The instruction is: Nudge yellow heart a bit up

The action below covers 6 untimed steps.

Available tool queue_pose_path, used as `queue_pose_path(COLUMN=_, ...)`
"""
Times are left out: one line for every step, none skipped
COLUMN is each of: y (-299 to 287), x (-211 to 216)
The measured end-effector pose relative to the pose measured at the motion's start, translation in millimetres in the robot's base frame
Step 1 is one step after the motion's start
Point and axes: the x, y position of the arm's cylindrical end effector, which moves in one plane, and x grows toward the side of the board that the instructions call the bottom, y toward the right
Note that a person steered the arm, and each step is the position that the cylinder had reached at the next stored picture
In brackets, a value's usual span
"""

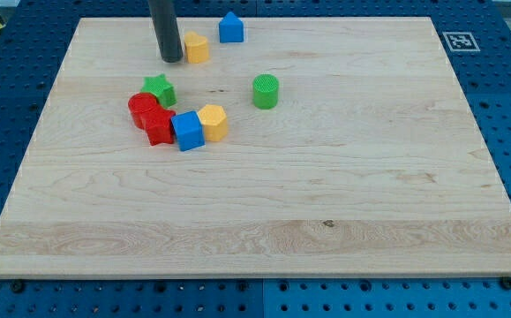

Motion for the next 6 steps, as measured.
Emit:
queue_pose_path(y=5.8, x=5.8)
queue_pose_path(y=19.9, x=10.1)
queue_pose_path(y=35.1, x=10.1)
queue_pose_path(y=35.1, x=10.0)
queue_pose_path(y=35.1, x=10.0)
queue_pose_path(y=35.1, x=7.7)
